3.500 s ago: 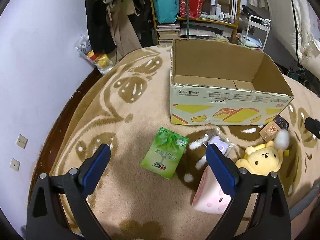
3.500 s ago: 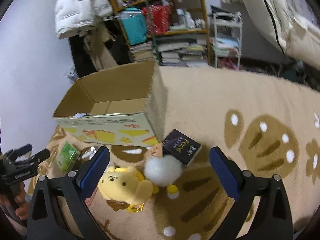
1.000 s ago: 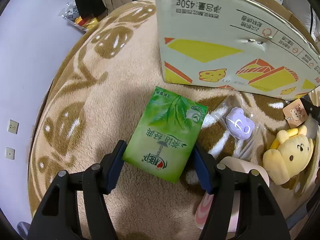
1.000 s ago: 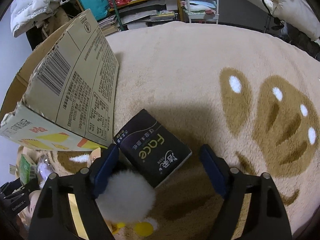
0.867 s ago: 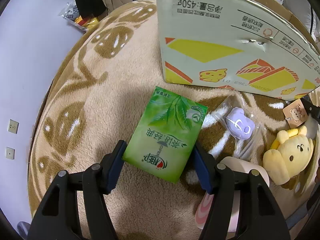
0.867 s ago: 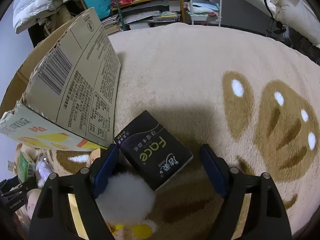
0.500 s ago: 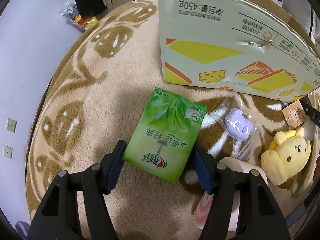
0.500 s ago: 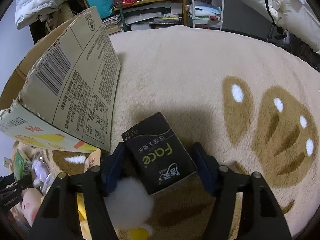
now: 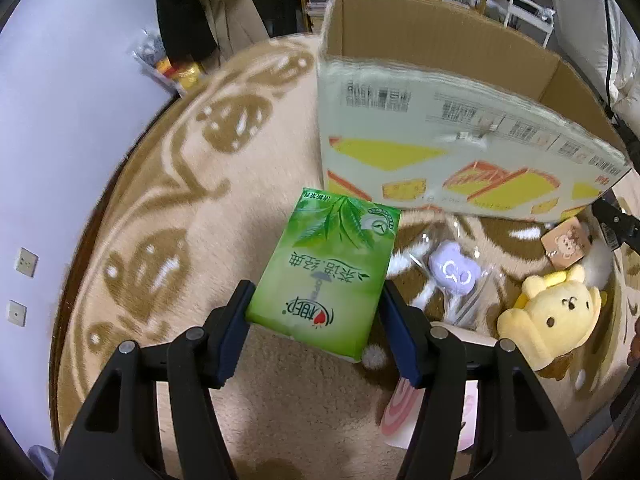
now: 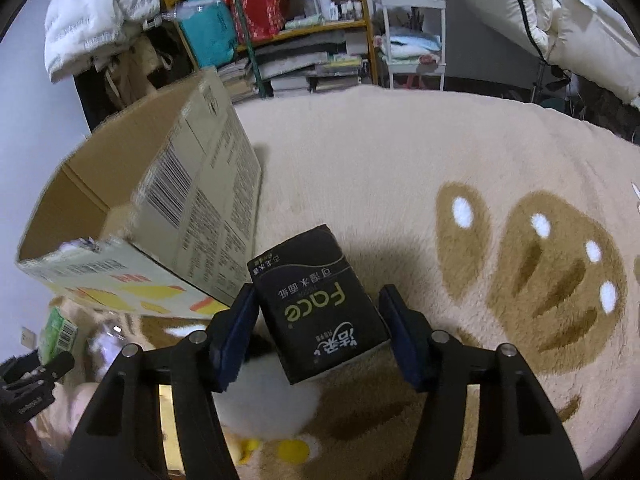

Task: Organize soft objects
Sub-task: 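Lift both tissue packs and carry them toward the cardboard box, then open both tools to drop the green and black packs into the box, then grasp the pink marshmallow plush with the left tool while the right tool grasps the white pompom plush, then lift both plushes and carry them over the cardboard box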

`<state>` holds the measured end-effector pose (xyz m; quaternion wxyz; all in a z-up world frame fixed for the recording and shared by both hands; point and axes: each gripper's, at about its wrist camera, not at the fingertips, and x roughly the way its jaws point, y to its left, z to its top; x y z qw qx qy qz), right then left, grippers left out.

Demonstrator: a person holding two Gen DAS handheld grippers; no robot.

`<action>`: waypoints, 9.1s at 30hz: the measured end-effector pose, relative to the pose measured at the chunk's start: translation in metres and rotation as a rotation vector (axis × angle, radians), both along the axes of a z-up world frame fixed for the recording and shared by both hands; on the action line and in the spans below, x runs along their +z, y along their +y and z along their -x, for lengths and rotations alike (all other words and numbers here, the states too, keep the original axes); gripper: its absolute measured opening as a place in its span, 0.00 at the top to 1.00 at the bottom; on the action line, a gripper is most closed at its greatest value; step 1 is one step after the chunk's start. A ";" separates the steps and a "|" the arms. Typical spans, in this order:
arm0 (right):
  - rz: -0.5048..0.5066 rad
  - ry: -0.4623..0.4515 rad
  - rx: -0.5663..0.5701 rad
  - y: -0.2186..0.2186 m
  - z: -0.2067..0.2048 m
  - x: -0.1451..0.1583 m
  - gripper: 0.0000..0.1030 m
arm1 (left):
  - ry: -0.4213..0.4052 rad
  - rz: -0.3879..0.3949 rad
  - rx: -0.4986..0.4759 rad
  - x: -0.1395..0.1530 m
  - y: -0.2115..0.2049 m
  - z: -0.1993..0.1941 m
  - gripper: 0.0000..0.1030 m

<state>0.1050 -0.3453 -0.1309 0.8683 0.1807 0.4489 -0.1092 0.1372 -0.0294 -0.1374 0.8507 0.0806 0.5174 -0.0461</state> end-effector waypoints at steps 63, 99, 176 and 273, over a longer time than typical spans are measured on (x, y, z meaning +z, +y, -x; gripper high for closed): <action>0.040 -0.240 0.253 0.064 -0.002 0.082 0.37 | 0.114 0.131 -0.015 -0.011 -0.017 -0.003 0.47; 0.028 -0.210 0.307 0.069 -0.044 0.061 0.35 | -0.222 0.230 -0.152 0.096 -0.058 -0.051 0.46; 0.056 -0.106 0.242 0.062 0.061 0.054 0.00 | -0.014 0.086 -0.200 0.037 -0.028 0.065 0.08; 0.098 -0.435 0.295 0.071 0.076 0.098 0.74 | -0.323 0.065 -0.068 0.088 0.000 0.079 0.60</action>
